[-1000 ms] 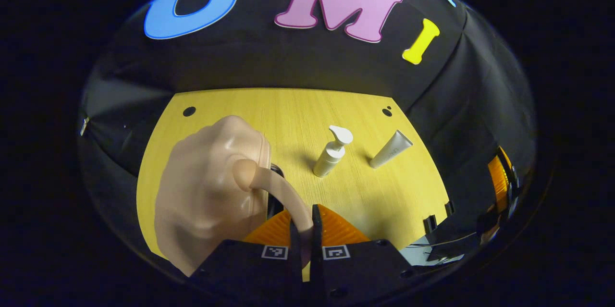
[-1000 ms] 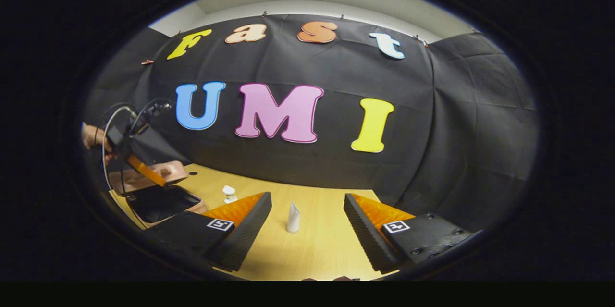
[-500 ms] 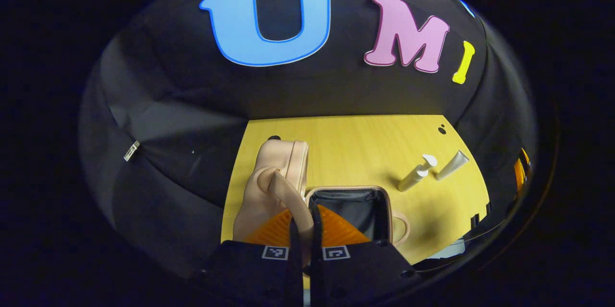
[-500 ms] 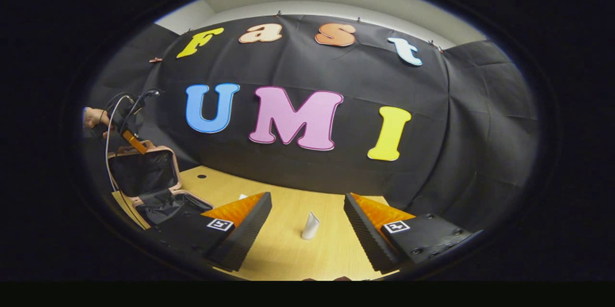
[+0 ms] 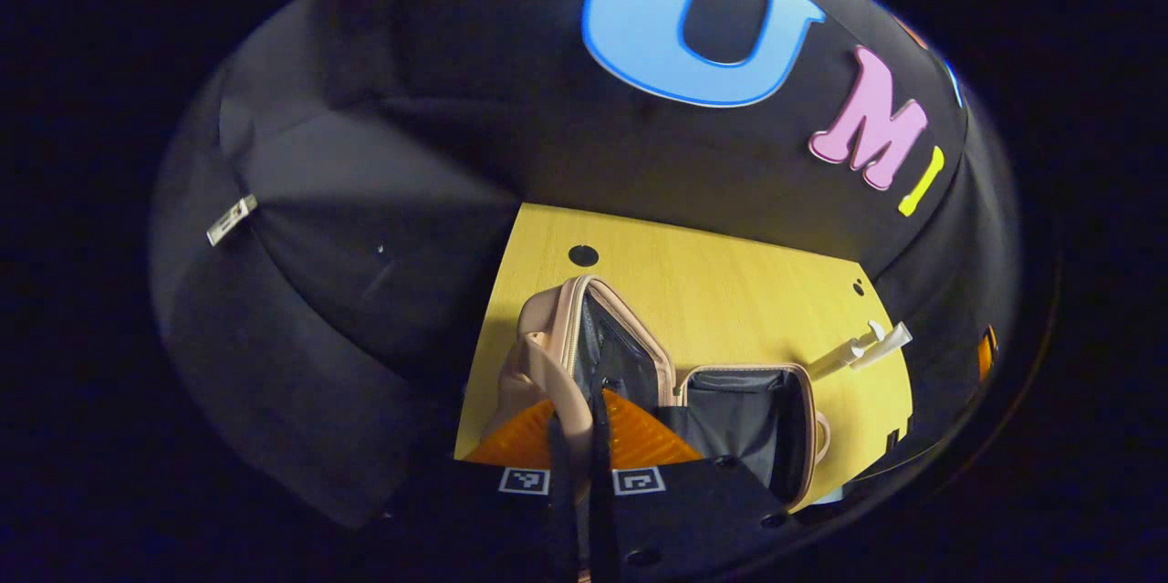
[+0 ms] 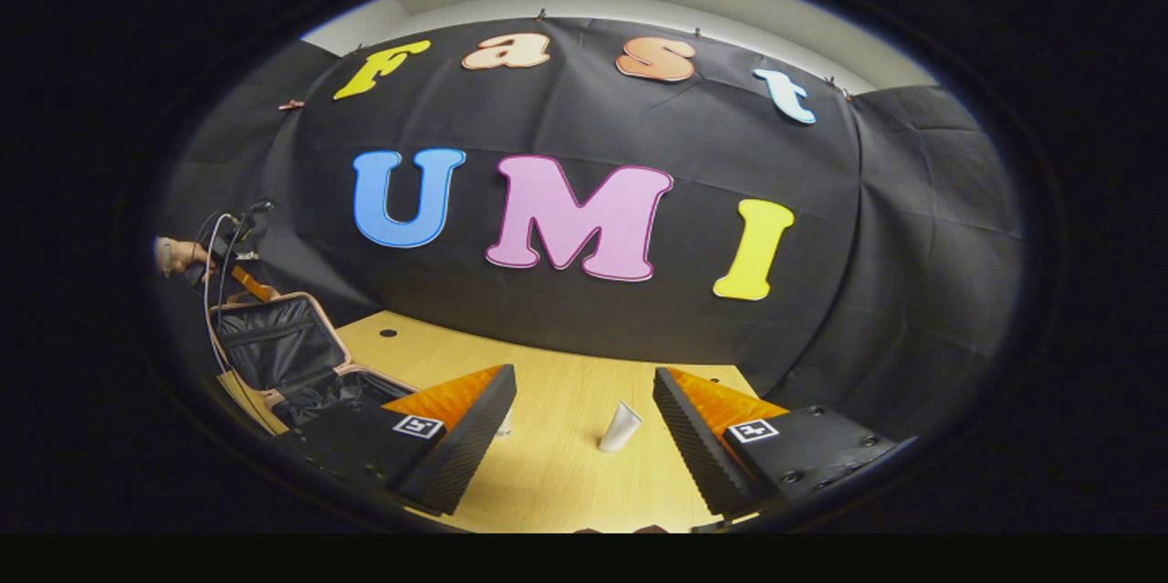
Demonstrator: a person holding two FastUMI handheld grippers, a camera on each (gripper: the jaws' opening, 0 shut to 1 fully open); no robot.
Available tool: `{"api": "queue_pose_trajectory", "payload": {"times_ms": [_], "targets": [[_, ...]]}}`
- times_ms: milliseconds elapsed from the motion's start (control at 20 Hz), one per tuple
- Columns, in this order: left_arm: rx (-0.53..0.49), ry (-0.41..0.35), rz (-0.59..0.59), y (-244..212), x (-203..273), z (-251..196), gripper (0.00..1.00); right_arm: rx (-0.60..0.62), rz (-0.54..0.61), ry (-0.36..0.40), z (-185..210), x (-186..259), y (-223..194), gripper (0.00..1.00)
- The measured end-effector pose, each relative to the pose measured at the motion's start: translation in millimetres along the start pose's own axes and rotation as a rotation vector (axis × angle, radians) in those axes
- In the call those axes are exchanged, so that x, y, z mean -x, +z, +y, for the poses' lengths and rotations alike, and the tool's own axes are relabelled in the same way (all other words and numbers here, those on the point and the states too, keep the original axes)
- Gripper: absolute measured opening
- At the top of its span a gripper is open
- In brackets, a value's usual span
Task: First open the suitcase, pack the skin care products into it, and then close the suitcase.
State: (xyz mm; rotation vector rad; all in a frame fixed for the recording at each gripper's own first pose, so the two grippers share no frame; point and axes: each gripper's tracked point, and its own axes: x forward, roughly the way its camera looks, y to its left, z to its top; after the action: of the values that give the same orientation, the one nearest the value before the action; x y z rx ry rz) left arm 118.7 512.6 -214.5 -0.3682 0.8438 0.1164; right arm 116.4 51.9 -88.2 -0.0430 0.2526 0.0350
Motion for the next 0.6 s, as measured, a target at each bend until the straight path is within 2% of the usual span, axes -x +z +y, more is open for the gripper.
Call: {"api": "queue_pose_trajectory", "payload": {"times_ms": [150, 250, 500, 600], "targets": [[0.226, -0.122, 0.007, -22, -22, 47, 0.11, -0.001, 0.043, 0.000, 14, -2, -5, 0.96], [0.340, -0.190, 0.001, -38, -25, 74, 0.11, 0.006, 0.065, 0.001, 23, -5, -5, 0.96], [0.538, -0.381, -0.019, -63, -26, 113, 0.16, 0.054, 0.109, 0.033, 49, -11, -6, 0.96], [0.586, -0.433, -0.035, -68, -34, 117, 0.17, 0.093, 0.112, 0.057, 61, -12, -5, 0.97]]}}
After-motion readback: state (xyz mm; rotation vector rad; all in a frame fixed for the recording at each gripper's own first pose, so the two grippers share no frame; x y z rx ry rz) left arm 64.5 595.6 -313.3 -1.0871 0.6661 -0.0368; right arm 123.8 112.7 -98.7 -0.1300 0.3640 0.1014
